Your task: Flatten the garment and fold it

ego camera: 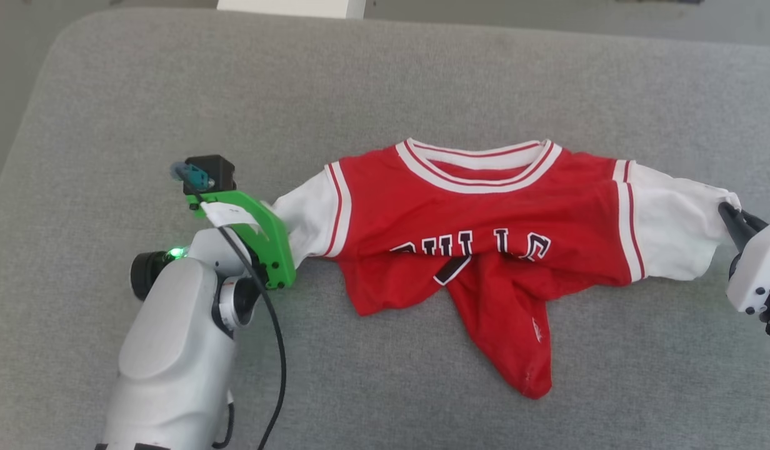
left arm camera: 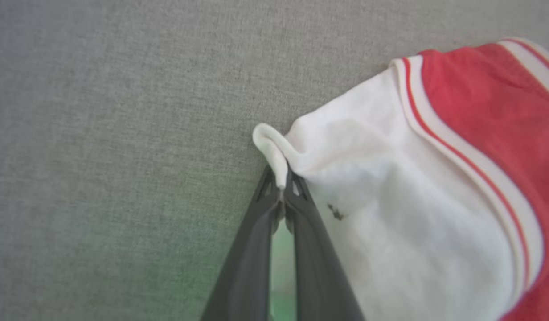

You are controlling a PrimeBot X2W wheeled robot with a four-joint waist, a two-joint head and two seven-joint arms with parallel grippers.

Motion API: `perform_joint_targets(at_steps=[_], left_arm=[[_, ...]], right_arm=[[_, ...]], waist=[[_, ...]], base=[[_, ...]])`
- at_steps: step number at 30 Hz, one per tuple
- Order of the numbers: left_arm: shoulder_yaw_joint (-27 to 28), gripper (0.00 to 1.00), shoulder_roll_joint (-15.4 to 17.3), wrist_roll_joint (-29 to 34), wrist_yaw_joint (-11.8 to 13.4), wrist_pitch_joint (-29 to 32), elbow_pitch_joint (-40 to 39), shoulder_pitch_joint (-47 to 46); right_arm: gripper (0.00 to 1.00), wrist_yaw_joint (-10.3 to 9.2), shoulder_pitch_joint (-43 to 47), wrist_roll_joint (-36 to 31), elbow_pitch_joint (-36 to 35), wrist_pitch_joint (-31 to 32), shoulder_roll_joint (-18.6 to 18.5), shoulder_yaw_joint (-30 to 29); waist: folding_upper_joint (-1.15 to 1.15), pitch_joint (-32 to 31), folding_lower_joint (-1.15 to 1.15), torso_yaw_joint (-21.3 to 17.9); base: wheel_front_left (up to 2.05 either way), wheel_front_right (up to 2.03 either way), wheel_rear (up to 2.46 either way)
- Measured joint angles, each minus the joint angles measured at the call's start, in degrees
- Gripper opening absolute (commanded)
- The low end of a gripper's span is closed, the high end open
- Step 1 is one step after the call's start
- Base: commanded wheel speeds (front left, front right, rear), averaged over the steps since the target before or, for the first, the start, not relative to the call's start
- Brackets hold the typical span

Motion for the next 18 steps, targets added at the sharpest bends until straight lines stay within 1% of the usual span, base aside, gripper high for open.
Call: perform_joint_targets(at_steps=[4,6,10,12,14,16,18], left_arm=[[1.63,0.0,-0.48,-1.52,-0.76,-4.28,-2.55,-0.64],[1.74,0.0,0.19,-1.38,-1.67,-5.19,-3.93,-2.02],[2.68,0.0,1.48,-1.35,-2.49,-5.87,-6.08,-7.61],[3.03,0.0,2.58,-0.63,-2.47,-6.23,-6.53,-11.51],[3.92,0.0,3.01,-0.52,-2.25,-7.44,-6.49,-15.55],[3.82,0.0,3.87,0.54,-2.15,-8.14,-5.97,-19.73],[4.42,0.0,4.01,1.22,-1.48,-9.84,-5.41,-24.79]], right_arm=[[0.0,0.0,-0.87,0.0,0.55,-1.41,-0.42,0.55],[0.0,0.0,-2.6,0.0,0.74,-1.69,-1.05,1.44],[0.0,0.0,-8.75,-0.11,1.45,-1.75,-4.69,4.65],[0.0,0.0,-13.4,0.34,2.04,-0.9,-5.93,6.79],[0.0,0.02,-18.28,0.65,2.61,-0.2,-7.32,9.44],[0.0,0.02,-23.76,1.41,3.96,0.63,-7.64,10.69],[0.0,0.01,-30.48,1.6,5.92,0.79,-7.9,12.03]], waist=[[0.0,-2.24,0.0,0.23],[0.0,-3.49,0.0,0.26],[0.0,-6.04,0.0,0.11],[0.0,-7.07,0.0,-0.2],[0.0,-7.49,0.0,-0.78],[0.0,-7.59,0.0,-1.42],[0.0,-7.22,0.0,-2.07]], base=[[0.0,0.0,0.0],[0.0,0.0,0.0],[0.0,0.0,0.0],[0.0,0.0,0.0],[0.0,0.0,0.0],[0.0,0.0,0.0],[0.0,0.0,0.0]])
